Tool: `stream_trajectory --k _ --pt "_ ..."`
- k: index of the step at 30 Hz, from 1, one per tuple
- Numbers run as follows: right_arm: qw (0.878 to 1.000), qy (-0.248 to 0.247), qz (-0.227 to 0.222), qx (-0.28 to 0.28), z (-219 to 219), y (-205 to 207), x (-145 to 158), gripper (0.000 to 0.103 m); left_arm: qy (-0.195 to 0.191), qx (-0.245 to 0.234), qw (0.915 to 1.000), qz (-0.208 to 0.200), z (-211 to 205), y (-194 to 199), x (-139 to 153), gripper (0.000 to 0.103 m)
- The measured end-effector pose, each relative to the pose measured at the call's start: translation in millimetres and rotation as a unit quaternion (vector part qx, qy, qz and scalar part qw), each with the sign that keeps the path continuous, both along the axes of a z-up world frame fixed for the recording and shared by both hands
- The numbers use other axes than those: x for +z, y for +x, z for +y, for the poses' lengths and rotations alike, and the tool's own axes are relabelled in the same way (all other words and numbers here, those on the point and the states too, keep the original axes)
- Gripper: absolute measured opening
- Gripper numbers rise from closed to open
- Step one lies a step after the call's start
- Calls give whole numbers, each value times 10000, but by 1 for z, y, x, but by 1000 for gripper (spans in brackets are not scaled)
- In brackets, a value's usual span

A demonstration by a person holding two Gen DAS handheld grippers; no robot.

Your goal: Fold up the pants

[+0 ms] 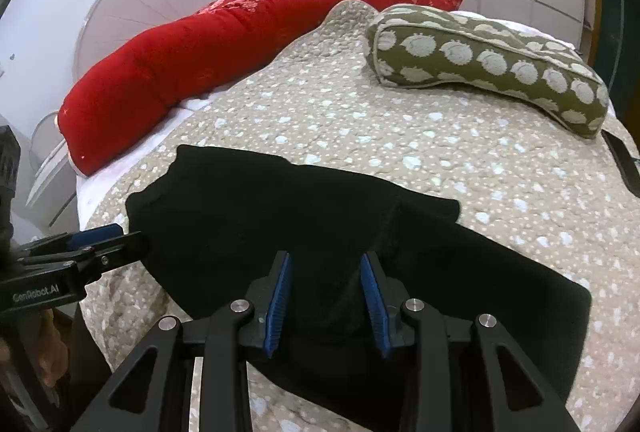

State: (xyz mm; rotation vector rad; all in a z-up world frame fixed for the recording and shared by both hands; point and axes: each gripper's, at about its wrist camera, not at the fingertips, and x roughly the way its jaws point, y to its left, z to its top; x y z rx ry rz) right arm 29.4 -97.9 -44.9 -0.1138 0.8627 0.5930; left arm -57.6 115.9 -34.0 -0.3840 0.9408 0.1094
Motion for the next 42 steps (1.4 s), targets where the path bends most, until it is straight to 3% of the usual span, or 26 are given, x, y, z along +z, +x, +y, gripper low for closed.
stream_trajectory --k 6,13,17,22,28,32,37,38,40,41,42 --pt "9996 72 -33 266 14 0 2 35 -269 241 9993 -75 22 -14 -4 69" --pt "9968 292 41 736 48 16 0 41 -884 645 9940 56 45 -9 -27 70" --pt "9936 130 -105 1120 82 32 4 42 -1082 756 9912 -114 47 -3 -27 79" --pt "9907 146 83 1348 113 59 -1 43 -849 797 9932 -1 42 11 -30 79" --pt "9866 184 261 1603 139 81 -9 46 -902 821 9925 -31 45 22 -36 82" --pt "9831 137 469 1764 155 92 -16 47 -979 756 9921 -197 45 28 -40 93" --pt "9810 326 789 1742 161 103 -35 48 -1125 838 9891 -440 48 30 -42 92" --pt "9805 465 794 1737 159 103 -36 47 -1120 858 9889 -461 49 29 -42 88" --pt "9784 585 789 1821 158 101 -38 37 -1005 910 9897 -456 49 29 -41 70" --pt "9781 583 766 1848 158 101 -38 35 -913 943 9904 -429 50 29 -41 51" --pt "9779 556 726 1880 159 99 -38 29 -913 930 9906 -411 50 29 -42 39"
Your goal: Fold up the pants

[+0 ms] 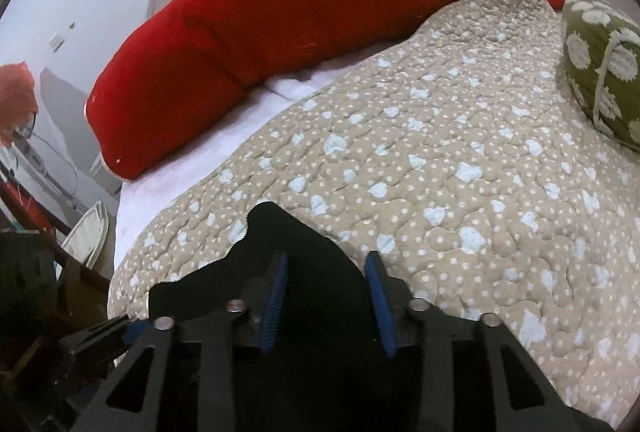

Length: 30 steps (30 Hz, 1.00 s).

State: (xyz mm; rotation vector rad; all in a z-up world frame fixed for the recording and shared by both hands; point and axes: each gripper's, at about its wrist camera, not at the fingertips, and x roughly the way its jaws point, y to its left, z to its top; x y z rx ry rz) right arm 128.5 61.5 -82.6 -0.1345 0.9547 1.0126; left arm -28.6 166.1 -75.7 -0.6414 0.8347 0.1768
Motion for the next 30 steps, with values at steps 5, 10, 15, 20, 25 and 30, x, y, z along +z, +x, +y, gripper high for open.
stream_trajectory --k 5,10,15,20,25,30 --pt "9995 146 -256 66 -7 -10 15 15 59 -234 9995 -212 -6 -3 17 21" --pt "9971 645 -316 -249 -40 -22 46 12 559 -764 9906 -985 -41 -22 57 16" --pt "9838 1287 -251 -1221 -113 -35 80 55 1380 -1635 9679 -1320 -103 -29 60 16" --pt "9787 1518 270 -1355 -131 -42 88 61 1294 -1802 9689 -1098 -114 -19 46 16" --pt "9815 1312 567 -1270 -117 -48 83 61 1373 -1766 9688 -1068 -114 -21 45 16" --pt "9806 1398 787 -1129 -111 -61 75 61 1496 -1795 9664 -1073 -123 -35 41 16"
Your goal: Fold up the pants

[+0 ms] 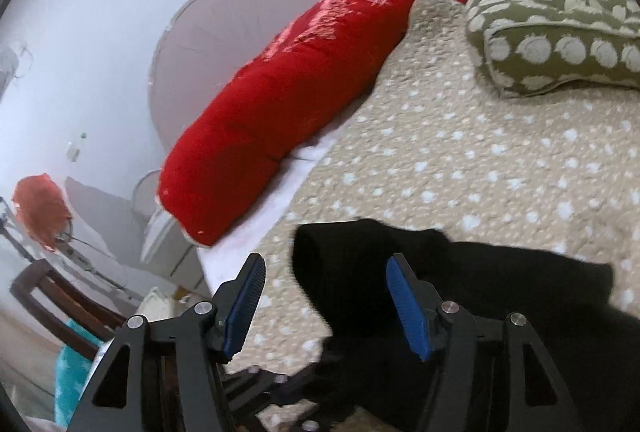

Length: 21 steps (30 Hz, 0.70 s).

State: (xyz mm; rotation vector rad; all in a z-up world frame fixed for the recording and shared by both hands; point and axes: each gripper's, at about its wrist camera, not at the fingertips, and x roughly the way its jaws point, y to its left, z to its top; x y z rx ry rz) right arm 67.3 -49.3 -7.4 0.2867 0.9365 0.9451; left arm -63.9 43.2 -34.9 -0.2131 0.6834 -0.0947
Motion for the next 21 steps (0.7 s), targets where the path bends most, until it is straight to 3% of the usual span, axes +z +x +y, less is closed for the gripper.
stream_trajectory --k 2,4,8,12,13,15,21 --pt "9995 -279 -120 65 10 0 -6 59 -13 -12 10000 5 -1 -3 0 16" --pt "9948 -955 -347 -32 20 0 -16 18 -60 -21 10000 51 3 -7 0 16" --pt "9972 -647 -279 -242 -7 0 -22 14 -198 -377 9991 -16 2 -17 15 16" --pt "9972 -402 -506 -378 -50 -15 -4 14 -336 -969 9942 -336 -11 -28 37 20" --pt "9969 -365 -552 -418 -60 -18 2 14 -339 -1163 9918 -396 -17 -32 43 22" --pt "9951 -395 -693 -590 -82 -22 13 14 -254 -1307 9901 -434 -27 -34 48 45" --pt "9861 -685 -826 -1270 -148 -20 23 14 -170 -1452 9890 -207 -37 -25 48 47"
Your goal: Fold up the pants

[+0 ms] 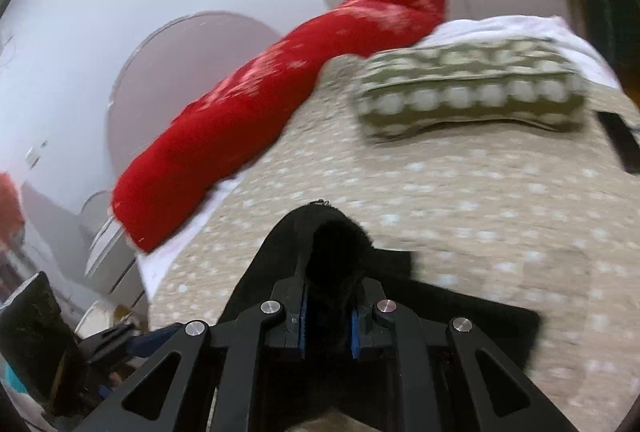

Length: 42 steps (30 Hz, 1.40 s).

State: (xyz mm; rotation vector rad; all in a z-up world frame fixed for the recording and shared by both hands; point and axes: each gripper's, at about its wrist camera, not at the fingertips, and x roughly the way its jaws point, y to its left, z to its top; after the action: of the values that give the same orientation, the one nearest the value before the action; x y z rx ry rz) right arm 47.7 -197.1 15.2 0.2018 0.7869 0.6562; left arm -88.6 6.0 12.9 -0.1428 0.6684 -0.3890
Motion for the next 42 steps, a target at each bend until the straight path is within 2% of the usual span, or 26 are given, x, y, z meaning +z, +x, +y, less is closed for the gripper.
stream_trajectory --k 5,9,11,13,15,17,20,23,26,28,31,34,36,38,40,42 --pt "9977 -440 249 -453 -50 3 -19 14 212 207 9988 385 -7 29 -17 48" --pt "9918 -891 441 -804 -61 10 -48 14 371 202 9976 555 -20 52 -27 47" --pt "9896 -780 584 -1060 -69 15 -61 15 452 216 9969 609 -27 59 -27 48" --pt "9878 -571 669 -1287 -79 14 -60 20 622 293 9954 675 -33 73 -27 48" --pt "9832 -535 449 -1684 -90 6 -45 20 596 284 9956 670 -38 83 -27 47" --pt "9816 -376 239 -1859 -95 -2 -29 20 742 277 9945 688 -47 98 -29 51" --pt "9895 99 220 -1427 -83 -2 -19 20 967 318 9919 756 -62 112 -38 54" --pt "9938 -207 217 -1074 -56 8 -27 20 1078 316 9908 756 -71 121 -45 60" --pt "9896 -778 499 -1101 -42 25 -57 20 1180 223 9905 674 -77 125 -48 62" --pt "9873 -696 739 -1219 -48 42 -77 20 1241 217 9898 658 -81 126 -49 62" --pt "9873 -523 802 -1265 -57 45 -79 20 1183 192 9905 675 -80 124 -47 62" --pt "9897 -458 581 -1225 -63 26 -55 22 1076 196 9913 730 -75 121 -47 62" --pt "9931 -566 393 -951 -59 3 -40 23 1041 227 9917 722 -73 116 -48 62" --pt "9927 -857 394 -750 -49 -14 -40 24 1075 249 9914 703 -74 114 -50 62" --pt "9899 -1150 536 -626 -42 -32 -54 25 1086 257 9913 691 -75 110 -51 63" --pt "9870 -1433 381 -616 -39 -49 -63 25 1156 297 9908 636 -77 108 -51 63"
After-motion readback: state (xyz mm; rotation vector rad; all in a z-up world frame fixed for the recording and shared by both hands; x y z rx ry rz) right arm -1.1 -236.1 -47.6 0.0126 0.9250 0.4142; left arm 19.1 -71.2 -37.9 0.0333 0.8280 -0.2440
